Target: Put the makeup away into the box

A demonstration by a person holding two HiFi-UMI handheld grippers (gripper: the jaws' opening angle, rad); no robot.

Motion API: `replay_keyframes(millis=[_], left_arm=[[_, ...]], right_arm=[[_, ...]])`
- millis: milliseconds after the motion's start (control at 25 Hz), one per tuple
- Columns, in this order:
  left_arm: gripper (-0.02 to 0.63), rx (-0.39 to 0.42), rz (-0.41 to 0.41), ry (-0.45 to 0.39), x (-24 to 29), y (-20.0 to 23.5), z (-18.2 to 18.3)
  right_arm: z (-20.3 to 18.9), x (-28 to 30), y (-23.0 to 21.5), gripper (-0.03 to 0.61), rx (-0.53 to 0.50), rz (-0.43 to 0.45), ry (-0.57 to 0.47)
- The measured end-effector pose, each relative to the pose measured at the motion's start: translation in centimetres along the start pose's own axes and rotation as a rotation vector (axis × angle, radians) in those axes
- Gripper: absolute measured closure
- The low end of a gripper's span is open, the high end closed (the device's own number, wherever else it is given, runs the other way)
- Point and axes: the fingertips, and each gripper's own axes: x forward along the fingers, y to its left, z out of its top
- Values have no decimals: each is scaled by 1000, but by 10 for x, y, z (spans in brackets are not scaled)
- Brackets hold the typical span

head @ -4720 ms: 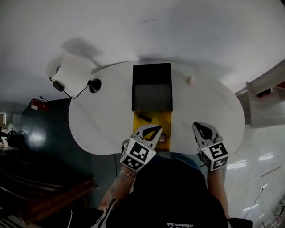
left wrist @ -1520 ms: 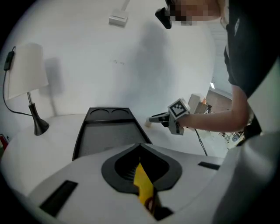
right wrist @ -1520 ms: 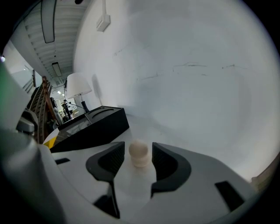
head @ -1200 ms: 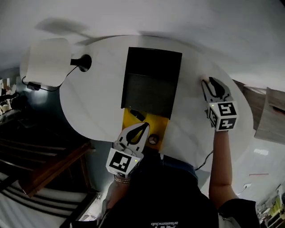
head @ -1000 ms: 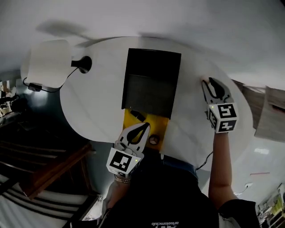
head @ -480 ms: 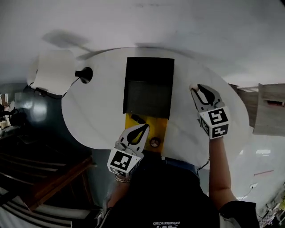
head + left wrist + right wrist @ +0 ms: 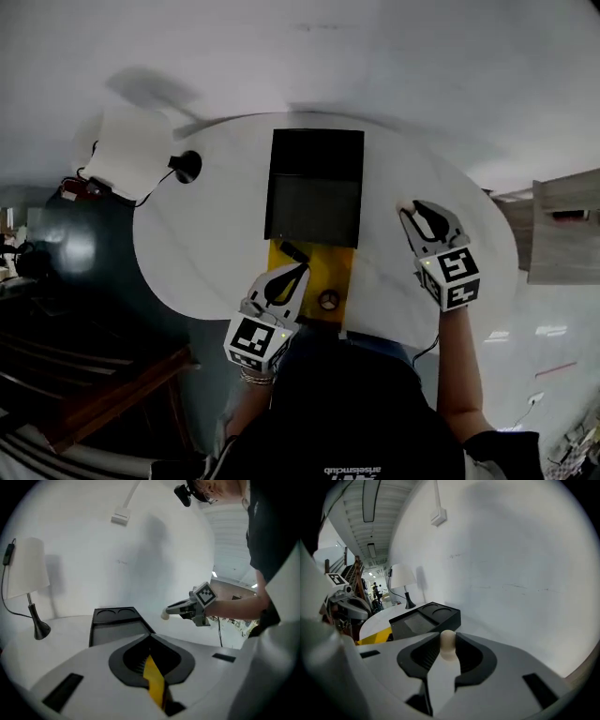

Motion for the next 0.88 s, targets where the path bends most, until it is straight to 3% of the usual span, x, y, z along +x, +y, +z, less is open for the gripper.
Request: replay_keyframes(millis=[880], left_arm=[[597,30,34,-72,-69,14,-19]], right_arm=[[-4,-45,90,463,-32,34,-20]])
